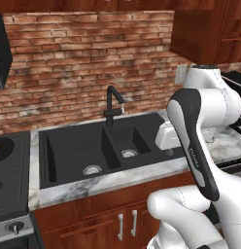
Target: Put the garlic and squash in the pan. Then turn on the rear right burner and set the heat to medium.
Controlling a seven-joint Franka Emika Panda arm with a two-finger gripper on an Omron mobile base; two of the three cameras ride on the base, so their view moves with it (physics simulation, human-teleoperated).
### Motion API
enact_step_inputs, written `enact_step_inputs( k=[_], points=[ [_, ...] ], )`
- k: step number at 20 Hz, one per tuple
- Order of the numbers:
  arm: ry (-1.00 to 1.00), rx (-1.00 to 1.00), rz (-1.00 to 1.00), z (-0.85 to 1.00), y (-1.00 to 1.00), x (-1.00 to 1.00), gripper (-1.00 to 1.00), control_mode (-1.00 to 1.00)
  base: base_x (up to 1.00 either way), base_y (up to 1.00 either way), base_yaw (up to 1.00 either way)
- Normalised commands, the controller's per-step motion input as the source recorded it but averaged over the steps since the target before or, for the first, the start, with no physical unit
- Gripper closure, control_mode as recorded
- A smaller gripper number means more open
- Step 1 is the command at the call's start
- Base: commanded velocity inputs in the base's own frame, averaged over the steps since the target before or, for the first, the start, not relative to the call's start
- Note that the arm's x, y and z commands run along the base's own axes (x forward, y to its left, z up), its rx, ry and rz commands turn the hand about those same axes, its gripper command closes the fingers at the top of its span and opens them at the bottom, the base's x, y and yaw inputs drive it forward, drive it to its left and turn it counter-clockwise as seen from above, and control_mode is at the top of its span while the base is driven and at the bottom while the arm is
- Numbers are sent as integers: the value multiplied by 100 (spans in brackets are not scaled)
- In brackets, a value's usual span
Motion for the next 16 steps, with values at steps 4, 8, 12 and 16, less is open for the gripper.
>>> enact_step_inputs(
  k=[4, 8, 12, 16],
  points=[
    [0, 0, 0, 0, 0, 0, -100, 100, 56, -51, 9],
    [0, 0, 0, 0, 0, 0, -100, -100, 0, -14, 3],
    [0, 0, 0, 0, 0, 0, -100, -100, 0, 0, 0],
    [0, 2, 0, -15, -21, 0, -100, -100, 0, 0, 0]
  ],
)
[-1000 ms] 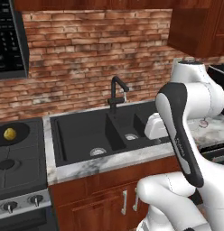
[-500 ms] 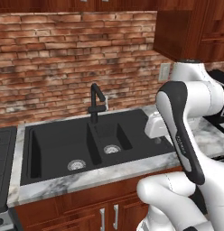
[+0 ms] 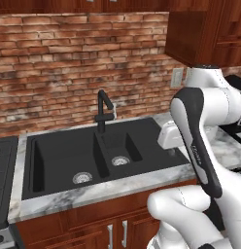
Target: Put the garlic and squash in the pan. Then turn on the rear right burner and set the heat to medium.
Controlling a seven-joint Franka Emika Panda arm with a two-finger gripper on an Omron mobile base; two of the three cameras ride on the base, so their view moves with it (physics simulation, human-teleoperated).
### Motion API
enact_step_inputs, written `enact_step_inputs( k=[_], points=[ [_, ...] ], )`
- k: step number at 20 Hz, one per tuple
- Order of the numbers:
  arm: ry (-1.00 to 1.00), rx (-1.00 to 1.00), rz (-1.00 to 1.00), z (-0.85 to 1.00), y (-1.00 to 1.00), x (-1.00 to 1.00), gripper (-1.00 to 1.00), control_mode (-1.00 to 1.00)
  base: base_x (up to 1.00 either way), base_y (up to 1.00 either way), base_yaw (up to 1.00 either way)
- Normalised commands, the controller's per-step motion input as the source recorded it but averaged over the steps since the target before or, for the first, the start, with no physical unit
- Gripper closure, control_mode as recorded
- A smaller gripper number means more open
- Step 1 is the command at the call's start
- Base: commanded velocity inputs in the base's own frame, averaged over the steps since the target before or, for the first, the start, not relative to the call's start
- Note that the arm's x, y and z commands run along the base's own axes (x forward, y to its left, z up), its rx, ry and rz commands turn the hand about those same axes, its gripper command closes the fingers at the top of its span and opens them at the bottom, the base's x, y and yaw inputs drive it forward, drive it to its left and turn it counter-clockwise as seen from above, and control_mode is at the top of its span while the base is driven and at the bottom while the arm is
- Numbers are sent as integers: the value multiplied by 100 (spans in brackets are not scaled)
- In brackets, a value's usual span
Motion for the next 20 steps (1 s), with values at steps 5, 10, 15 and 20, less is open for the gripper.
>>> enact_step_inputs(
  k=[5, 10, 15, 20],
  points=[
    [0, -1, 0, -26, -75, 13, -100, -100, 0, 0, 0],
    [0, -1, -7, 3, -96, 47, -100, -100, 0, 0, 0],
    [0, 0, -13, 16, -71, 42, -100, -100, 0, 0, 0],
    [-6, -5, -11, 0, -21, 47, -100, -100, 0, 0, 0]
  ],
)
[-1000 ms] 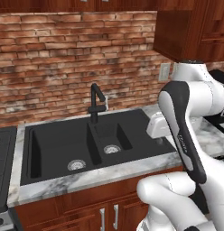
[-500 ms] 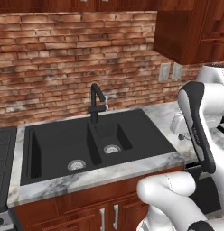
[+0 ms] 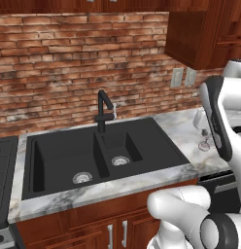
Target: Put the garlic and squash in the pan. Then turn on the rear right burner and set the heat to medium.
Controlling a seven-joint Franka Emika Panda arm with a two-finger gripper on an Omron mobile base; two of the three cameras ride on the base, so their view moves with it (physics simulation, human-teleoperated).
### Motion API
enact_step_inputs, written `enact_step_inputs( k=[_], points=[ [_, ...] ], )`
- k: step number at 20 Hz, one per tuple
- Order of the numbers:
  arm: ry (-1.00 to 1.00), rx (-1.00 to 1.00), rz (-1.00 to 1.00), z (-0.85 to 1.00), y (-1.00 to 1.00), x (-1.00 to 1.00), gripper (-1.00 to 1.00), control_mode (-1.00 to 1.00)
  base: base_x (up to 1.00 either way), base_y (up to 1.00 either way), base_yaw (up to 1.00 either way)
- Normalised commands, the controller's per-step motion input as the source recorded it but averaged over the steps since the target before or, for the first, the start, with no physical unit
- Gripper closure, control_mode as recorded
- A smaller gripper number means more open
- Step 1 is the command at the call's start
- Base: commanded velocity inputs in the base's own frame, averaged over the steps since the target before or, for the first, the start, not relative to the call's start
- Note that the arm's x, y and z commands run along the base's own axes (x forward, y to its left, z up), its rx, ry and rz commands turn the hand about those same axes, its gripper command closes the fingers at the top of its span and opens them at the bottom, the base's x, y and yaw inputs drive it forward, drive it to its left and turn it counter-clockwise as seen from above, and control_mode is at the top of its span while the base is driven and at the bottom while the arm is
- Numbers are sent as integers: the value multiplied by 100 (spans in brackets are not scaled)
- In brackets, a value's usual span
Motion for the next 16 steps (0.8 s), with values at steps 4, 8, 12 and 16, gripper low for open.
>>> enact_step_inputs(
  k=[4, 8, 12, 16],
  points=[
    [-15, -11, -13, -20, 0, 36, -100, -100, 0, 0, 0],
    [-20, -8, -14, -48, 0, 5, -100, -100, 0, 0, 0],
    [-26, -3, -12, -28, -4, 15, -100, -100, 0, 0, 0],
    [-25, 0, -9, -15, -23, 40, -100, -100, 0, 0, 0]
  ],
)
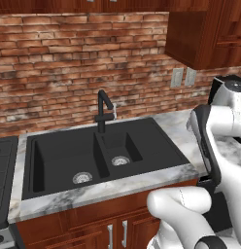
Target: Put the garlic and squash in the pan. Then turn on the rear right burner and set the heat to medium.
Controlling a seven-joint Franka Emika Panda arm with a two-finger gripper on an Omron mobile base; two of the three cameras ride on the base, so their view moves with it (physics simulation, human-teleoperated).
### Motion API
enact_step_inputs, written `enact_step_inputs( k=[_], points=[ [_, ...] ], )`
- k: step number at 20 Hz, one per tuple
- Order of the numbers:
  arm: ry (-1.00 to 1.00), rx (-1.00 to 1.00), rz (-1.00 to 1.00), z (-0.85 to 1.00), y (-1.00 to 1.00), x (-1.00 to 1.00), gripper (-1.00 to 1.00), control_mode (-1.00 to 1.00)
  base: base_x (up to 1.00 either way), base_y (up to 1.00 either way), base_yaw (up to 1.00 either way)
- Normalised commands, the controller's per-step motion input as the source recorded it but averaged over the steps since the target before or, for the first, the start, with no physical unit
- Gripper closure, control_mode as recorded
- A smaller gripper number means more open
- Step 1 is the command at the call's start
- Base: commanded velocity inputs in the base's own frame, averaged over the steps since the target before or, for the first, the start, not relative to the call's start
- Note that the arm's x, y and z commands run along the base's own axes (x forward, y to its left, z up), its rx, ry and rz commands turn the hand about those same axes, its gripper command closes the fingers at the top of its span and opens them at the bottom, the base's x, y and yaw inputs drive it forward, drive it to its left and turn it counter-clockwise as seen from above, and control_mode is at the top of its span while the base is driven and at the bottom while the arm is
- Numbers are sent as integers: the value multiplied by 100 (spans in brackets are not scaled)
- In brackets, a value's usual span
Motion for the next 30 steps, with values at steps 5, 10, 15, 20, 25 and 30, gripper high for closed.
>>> enact_step_inputs(
  k=[5, 10, 15, 20, 25, 30],
  points=[
    [-6, 0, -6, 0, -38, 40, -100, -100, 0, 0, 0],
    [0, 0, 3, 0, -59, 8, -100, -100, 0, 0, 0],
    [6, 0, 23, 0, -53, 2, -100, -100, 0, 0, 0],
    [0, 0, 19, -10, -25, 13, -100, -100, 0, 0, 0],
    [6, 0, 5, -8, 1, 42, -100, -100, 0, 0, 0],
    [32, -2, 0, -17, 14, 70, -100, -100, 0, 0, 0]
  ],
)
